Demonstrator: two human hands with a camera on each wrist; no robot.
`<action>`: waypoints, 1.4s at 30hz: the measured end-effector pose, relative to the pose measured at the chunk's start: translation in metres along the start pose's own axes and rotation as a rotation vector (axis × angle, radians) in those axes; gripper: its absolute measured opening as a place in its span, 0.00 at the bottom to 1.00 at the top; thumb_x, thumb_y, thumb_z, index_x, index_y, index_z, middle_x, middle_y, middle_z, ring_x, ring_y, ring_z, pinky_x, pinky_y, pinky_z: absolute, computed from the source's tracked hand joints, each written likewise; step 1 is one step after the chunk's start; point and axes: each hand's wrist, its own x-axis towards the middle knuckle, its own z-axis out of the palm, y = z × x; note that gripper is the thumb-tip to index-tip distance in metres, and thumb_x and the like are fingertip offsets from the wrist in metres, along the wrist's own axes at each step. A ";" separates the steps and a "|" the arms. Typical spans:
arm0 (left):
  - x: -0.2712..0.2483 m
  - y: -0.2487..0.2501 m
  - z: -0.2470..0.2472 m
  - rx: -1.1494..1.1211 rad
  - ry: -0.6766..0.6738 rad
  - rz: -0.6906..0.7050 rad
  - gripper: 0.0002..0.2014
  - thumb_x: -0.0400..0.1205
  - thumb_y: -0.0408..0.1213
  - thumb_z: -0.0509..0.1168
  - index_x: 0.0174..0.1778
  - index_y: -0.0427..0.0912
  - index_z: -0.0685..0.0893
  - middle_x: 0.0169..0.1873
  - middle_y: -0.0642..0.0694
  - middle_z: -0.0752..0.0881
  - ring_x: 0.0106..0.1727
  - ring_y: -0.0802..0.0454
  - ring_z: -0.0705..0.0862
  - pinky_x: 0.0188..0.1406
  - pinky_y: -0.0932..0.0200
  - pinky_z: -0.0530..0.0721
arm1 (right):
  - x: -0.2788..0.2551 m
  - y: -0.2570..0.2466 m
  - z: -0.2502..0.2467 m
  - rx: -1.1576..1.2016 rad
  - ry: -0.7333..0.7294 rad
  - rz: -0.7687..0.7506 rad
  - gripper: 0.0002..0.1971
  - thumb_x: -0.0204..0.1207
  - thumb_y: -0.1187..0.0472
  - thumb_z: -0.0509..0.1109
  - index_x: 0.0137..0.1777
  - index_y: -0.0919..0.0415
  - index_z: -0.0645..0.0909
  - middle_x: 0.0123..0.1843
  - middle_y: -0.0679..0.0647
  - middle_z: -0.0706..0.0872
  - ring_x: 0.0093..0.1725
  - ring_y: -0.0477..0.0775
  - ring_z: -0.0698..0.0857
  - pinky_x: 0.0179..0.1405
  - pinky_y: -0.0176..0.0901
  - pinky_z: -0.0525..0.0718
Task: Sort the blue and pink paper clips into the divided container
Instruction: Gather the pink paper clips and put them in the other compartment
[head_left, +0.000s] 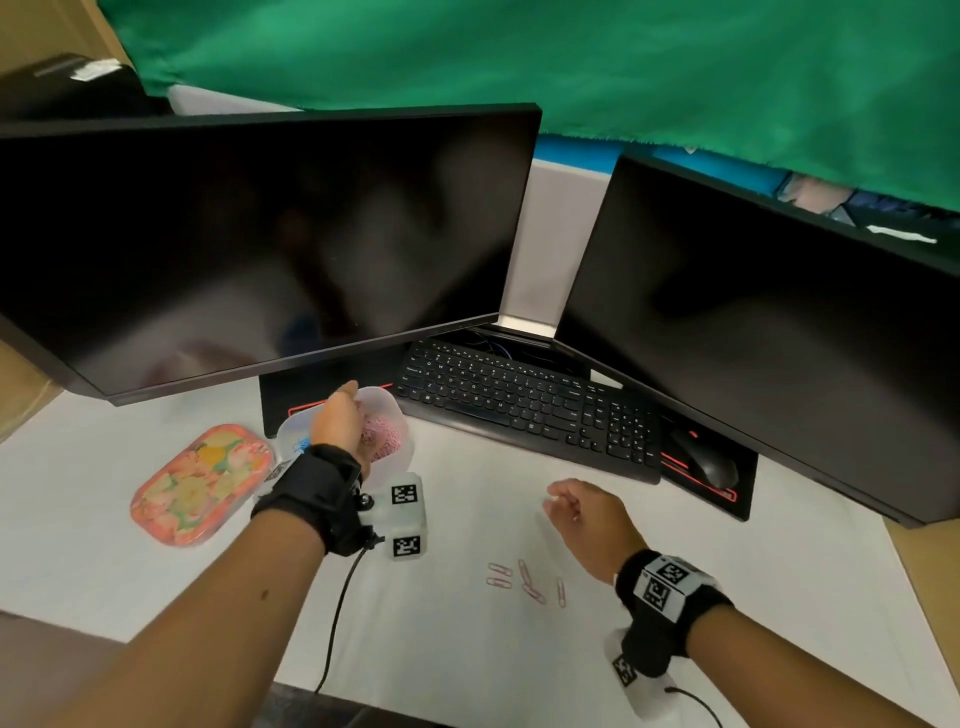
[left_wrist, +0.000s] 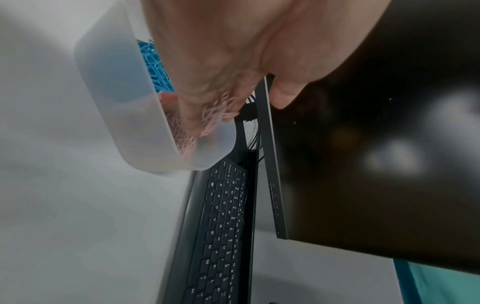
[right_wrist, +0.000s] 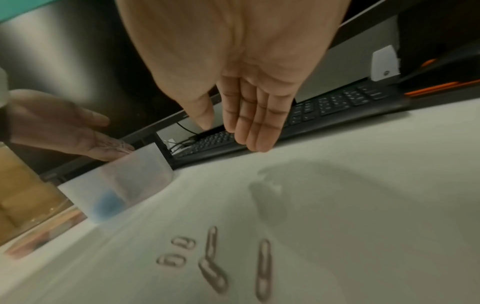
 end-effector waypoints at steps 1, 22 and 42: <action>0.002 -0.001 0.002 0.063 -0.006 -0.007 0.22 0.84 0.47 0.60 0.72 0.41 0.72 0.62 0.40 0.76 0.65 0.41 0.77 0.68 0.43 0.77 | -0.005 0.007 0.000 -0.037 -0.022 0.015 0.14 0.80 0.54 0.65 0.64 0.54 0.79 0.55 0.48 0.84 0.53 0.44 0.83 0.56 0.36 0.81; -0.034 -0.154 -0.005 1.958 -0.765 0.756 0.14 0.80 0.39 0.63 0.62 0.46 0.81 0.60 0.46 0.79 0.60 0.44 0.80 0.58 0.50 0.81 | -0.046 0.016 0.057 -0.285 -0.105 0.068 0.08 0.78 0.60 0.64 0.36 0.55 0.73 0.42 0.51 0.75 0.40 0.51 0.73 0.36 0.36 0.68; -0.026 -0.160 0.005 1.877 -0.810 0.827 0.19 0.80 0.41 0.66 0.68 0.47 0.77 0.60 0.47 0.76 0.59 0.46 0.80 0.56 0.51 0.82 | -0.030 0.014 0.060 -0.280 -0.087 0.018 0.10 0.79 0.63 0.61 0.49 0.63 0.84 0.49 0.57 0.83 0.45 0.53 0.80 0.45 0.40 0.81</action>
